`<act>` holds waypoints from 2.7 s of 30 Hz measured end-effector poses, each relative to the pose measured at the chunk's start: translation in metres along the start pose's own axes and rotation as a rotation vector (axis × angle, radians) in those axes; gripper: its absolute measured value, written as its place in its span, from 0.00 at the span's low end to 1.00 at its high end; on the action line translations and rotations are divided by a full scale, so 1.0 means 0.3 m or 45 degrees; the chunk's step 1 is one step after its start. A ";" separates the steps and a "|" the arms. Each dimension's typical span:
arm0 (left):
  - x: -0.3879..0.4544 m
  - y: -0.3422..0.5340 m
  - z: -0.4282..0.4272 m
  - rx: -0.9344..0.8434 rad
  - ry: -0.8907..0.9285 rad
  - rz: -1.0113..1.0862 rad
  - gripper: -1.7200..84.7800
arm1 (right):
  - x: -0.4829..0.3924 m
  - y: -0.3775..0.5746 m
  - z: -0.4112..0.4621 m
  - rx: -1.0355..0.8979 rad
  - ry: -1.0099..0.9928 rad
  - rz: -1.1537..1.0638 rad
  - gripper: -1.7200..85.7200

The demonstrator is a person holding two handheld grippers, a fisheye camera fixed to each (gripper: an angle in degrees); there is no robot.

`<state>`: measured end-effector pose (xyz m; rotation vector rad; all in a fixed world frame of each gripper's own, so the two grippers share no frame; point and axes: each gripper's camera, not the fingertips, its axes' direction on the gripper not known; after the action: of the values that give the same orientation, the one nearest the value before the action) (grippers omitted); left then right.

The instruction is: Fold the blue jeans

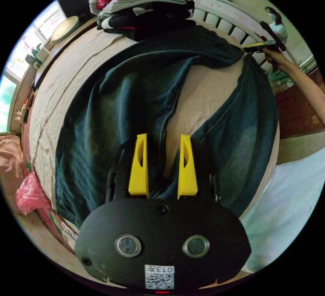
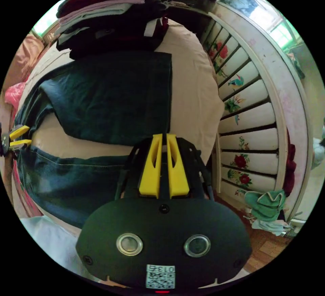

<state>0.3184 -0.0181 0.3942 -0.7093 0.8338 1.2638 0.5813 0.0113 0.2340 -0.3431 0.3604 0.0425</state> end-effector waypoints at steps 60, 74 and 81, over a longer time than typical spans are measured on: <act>-0.211 0.189 0.100 0.084 0.345 0.023 0.08 | 0.411 0.057 -0.036 0.681 -0.187 0.323 0.07; -0.284 0.817 0.081 0.245 0.175 -0.633 0.10 | 0.451 1.098 0.115 0.454 -0.322 0.791 0.07; -0.299 1.498 0.061 0.291 0.092 -1.361 0.13 | 0.576 1.519 0.304 0.432 -0.820 1.202 0.13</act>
<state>-0.1304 0.0284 0.4768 -0.8403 0.5003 0.1815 0.7278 0.4676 0.1066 0.2089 -0.1410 0.9837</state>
